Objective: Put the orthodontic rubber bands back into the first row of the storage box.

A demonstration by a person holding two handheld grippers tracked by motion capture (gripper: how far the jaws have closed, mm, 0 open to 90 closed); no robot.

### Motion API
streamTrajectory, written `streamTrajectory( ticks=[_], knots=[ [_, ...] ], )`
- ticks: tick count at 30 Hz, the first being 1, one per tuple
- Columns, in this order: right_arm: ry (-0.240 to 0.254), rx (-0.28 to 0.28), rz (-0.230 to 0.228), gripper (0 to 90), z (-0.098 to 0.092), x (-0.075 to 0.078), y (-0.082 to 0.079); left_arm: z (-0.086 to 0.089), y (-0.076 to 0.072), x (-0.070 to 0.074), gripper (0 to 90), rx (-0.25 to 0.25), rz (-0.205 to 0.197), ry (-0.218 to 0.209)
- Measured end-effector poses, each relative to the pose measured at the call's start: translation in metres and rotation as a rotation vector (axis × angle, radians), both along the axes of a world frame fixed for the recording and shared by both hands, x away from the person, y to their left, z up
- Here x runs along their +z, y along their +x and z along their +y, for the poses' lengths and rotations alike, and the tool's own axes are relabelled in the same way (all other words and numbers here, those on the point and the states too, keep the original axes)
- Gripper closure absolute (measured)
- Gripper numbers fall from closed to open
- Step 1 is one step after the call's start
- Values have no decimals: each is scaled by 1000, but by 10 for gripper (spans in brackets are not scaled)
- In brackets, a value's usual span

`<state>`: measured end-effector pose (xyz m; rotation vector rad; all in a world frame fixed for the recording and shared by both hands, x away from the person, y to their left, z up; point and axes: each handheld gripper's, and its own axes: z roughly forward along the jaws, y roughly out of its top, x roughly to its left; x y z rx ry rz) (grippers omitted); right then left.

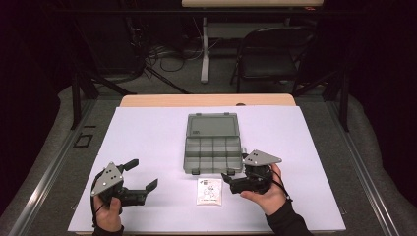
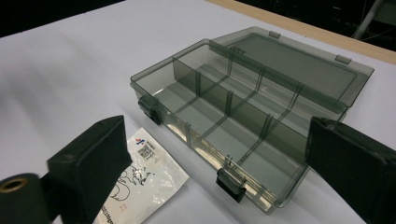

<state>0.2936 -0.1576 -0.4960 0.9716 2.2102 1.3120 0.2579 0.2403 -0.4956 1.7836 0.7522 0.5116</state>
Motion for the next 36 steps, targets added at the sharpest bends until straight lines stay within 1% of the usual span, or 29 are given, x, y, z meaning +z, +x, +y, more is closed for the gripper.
streamTrajectory(
  ticks=[1,2,3,4,5,9,11,14,16,17,20,23,25,26,27,30,32,33,34,35,36],
  knots=[
    [0,0,0,67,0,0,0,0,0,0,63,0,0,0],
    [-8,12,4,97,2,-3,0,0,0,0,63,-2,0,0],
    [-8,12,4,97,2,-3,0,0,0,0,63,-2,0,0],
    [-18,24,4,137,4,-5,-1,0,0,0,62,-2,0,1],
    [-18,26,-4,140,5,-6,-1,0,0,0,62,-3,1,2],
    [-34,40,-2,163,8,-9,-2,0,1,-1,63,-3,2,4],
    [-27,45,-5,208,9,-11,-3,0,1,-1,63,-3,1,4],
    [-35,55,2,252,11,-14,-5,0,1,-1,63,-6,0,6],
    [-59,63,14,291,12,-15,-6,0,1,-1,63,-6,3,7],
    [-42,67,7,314,14,-17,-6,-1,1,-1,63,-6,3,8],
    [-46,78,16,354,16,-21,-5,-1,1,-1,63,-7,5,7],
    [-63,86,36,389,17,-26,-4,-1,1,-1,63,-7,6,7],
    [-64,87,41,395,18,-28,-4,-1,1,-1,63,-6,6,7],
    [-68,95,56,413,19,-32,-3,-1,1,-2,63,-7,7,8],
    [-68,95,56,413,19,-32,-3,-1,1,-2,63,-7,7,8],
    [-74,107,83,443,20,-35,-2,0,1,-2,63,-8,8,10],
    [-80,115,89,462,21,-37,-2,-1,1,-2,63,-9,8,12],
    [-76,118,92,468,22,-38,-2,-1,2,-2,63,-10,8,13],
    [-85,122,98,478,23,-39,-1,-1,2,-2,63,-11,10,15],
    [-84,126,97,485,24,-40,-1,-1,2,-2,63,-12,9,17],
    [-90,131,103,493,25,-41,0,-1,2,-2,63,-11,9,12]
  ],
)
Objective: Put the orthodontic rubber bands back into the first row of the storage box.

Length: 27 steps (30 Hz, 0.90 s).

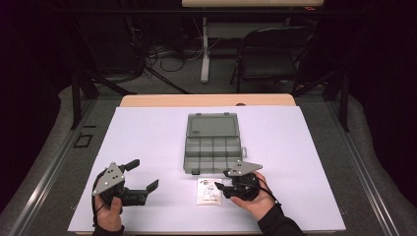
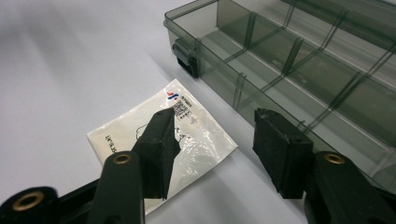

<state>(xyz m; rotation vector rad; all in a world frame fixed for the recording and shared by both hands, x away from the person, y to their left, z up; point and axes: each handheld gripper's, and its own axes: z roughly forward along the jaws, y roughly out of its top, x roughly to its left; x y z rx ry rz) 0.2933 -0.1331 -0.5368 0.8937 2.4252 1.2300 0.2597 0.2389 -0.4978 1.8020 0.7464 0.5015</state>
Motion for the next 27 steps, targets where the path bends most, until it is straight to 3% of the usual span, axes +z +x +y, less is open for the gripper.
streamTrajectory(
  ticks=[6,27],
  knots=[
    [6,2,20,504,4,-5,5,-1,0,0,63,-2,3,1],
    [-52,24,46,499,13,-19,13,-1,1,-1,63,-8,10,6]
  ],
)
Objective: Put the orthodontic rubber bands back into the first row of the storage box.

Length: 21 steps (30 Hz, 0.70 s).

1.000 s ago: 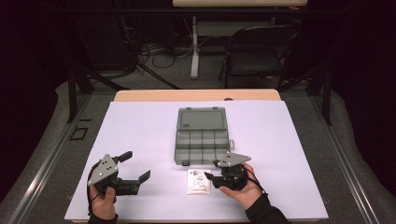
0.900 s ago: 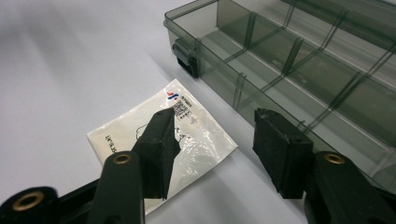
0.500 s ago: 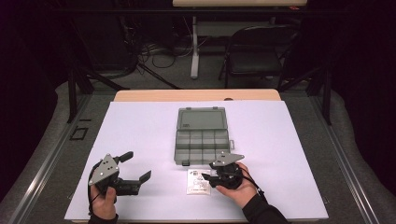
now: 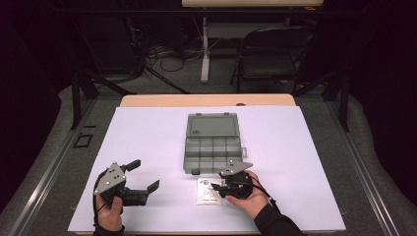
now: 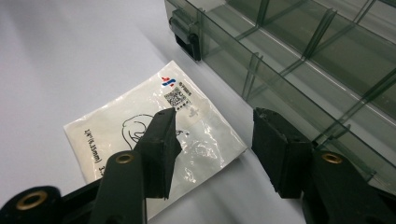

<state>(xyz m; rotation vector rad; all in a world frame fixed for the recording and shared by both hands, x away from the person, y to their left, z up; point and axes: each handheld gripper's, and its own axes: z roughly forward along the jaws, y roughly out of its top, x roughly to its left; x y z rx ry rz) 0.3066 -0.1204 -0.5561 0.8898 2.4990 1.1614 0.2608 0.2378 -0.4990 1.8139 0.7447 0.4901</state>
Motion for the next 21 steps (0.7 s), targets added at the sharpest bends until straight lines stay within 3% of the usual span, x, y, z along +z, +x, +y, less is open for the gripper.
streamTrajectory(
  ticks=[8,21],
  knots=[
    [-12,14,9,508,1,-4,3,0,0,0,63,0,2,-1],
    [-62,40,-12,660,2,-6,3,0,0,0,63,-3,4,2]
  ],
)
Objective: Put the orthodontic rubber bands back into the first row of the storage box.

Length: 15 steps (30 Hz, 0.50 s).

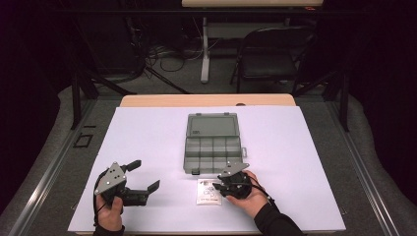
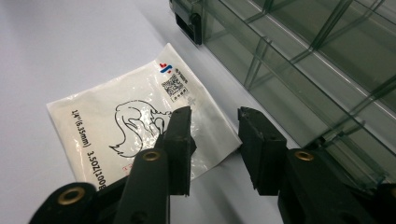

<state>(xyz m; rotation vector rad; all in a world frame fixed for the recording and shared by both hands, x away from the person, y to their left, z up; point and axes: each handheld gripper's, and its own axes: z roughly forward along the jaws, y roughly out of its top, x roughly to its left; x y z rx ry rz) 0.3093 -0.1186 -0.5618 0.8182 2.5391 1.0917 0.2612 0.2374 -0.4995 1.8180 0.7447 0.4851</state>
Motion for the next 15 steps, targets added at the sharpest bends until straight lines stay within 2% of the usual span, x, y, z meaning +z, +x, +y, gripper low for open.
streamTrajectory(
  ticks=[15],
  knots=[
    [-26,31,-11,865,-1,1,-1,0,0,0,63,-1,2,2]
  ],
)
